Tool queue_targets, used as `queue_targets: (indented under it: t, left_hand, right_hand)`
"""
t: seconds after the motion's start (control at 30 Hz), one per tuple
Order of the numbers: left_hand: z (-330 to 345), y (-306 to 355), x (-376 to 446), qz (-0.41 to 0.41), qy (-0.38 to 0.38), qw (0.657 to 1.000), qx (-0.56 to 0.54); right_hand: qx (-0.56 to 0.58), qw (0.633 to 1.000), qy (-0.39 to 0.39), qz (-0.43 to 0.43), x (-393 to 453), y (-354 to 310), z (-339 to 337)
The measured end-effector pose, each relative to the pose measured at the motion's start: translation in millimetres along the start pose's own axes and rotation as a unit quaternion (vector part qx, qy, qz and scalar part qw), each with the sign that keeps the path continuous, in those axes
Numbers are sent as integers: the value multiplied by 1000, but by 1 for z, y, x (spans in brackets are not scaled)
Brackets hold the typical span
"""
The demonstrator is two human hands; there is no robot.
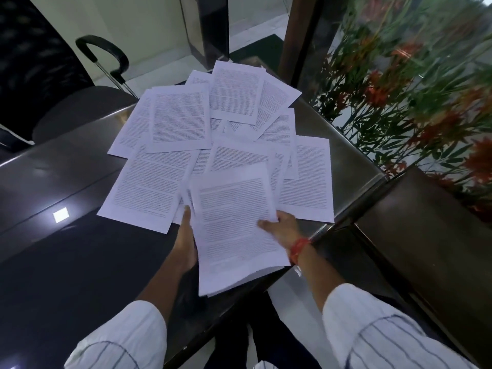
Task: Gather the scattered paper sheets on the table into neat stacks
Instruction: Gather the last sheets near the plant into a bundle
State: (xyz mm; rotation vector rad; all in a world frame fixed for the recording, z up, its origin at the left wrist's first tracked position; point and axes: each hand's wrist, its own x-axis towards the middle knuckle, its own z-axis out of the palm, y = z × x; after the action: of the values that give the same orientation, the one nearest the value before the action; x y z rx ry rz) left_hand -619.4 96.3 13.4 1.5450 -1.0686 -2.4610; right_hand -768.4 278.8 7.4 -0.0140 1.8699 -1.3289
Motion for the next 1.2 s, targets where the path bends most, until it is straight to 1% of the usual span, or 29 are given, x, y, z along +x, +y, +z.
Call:
queue_targets:
  t: [0.03, 0.1, 0.13, 0.17, 0.2, 0.23, 0.3, 0.33, 0.37, 0.4, 0.5, 0.53, 0.63, 0.7, 0.77, 0.83, 0.9, 0.97, 1.07, 1.2]
  left_hand:
    - [-1, -2, -2, 5, -17, 1000, -3]
    - [-5, -7, -6, 16, -9, 999, 48]
    - [-9, -9, -4, 20, 9, 996, 89]
    - [-13, -12, -1, 31, 31, 991, 126]
    - [-20, -14, 2, 40, 55, 987, 143]
    - [-26, -14, 4, 48, 77, 986, 137]
    - [-37, -5, 0, 65, 116, 987, 94]
    - [-44, -1, 0, 71, 134, 985, 83]
    - [-52, 3, -1, 75, 146, 983, 83]
    - [-60, 7, -1, 78, 154, 981, 92]
    - [-76, 14, -2, 82, 162, 977, 113]
    - [-78, 16, -3, 83, 162, 976, 117]
    - [-83, 16, -4, 79, 163, 976, 120]
    - [-83, 13, -4, 72, 164, 976, 121]
    - [-84, 11, -4, 68, 161, 978, 116]
    - [-85, 10, -4, 59, 159, 979, 115]
    - [-87, 10, -3, 47, 154, 980, 114]
    - [-92, 9, -1, 35, 156, 981, 109]
    - [-95, 9, 3, 24, 162, 981, 103]
    - [-90, 8, 9, 25, 169, 977, 126]
  right_hand:
    - [-6, 1000, 2, 0, 4, 3, 12]
    - [-45, 999, -15, 1, 13, 9, 30]
    - [-66, 998, -18, 1, 17, 10, 35]
    - [-79, 997, 1, -1, 21, 10, 37]
    - [-93, 995, 44, -5, 26, 9, 37]
    - [-122, 987, 106, -7, 32, 7, 36]
    - [-234, 947, 219, 9, 45, -2, 34]
    - [-292, 923, 249, 29, 52, -8, 36]
    - [-331, 905, 260, 52, 59, -14, 39]
    - [-351, 896, 261, 75, 66, -20, 45]
    - [-363, 888, 253, 123, 82, -31, 65]
    - [-353, 892, 251, 128, 87, -32, 69]
    - [-291, 919, 233, 129, 96, -30, 71]
    - [-238, 940, 216, 112, 98, -24, 63]
    - [-151, 965, 202, 68, 92, -22, 54]
    - [-12, 986, 167, 19, 80, -23, 44]
    - [111, 987, 115, -9, 68, -26, 29]
    - [176, 981, 77, -14, 58, -29, 3]
    - [225, 973, 42, 8, 47, -32, -44]
    - [244, 969, 15, 44, 37, -43, -88]
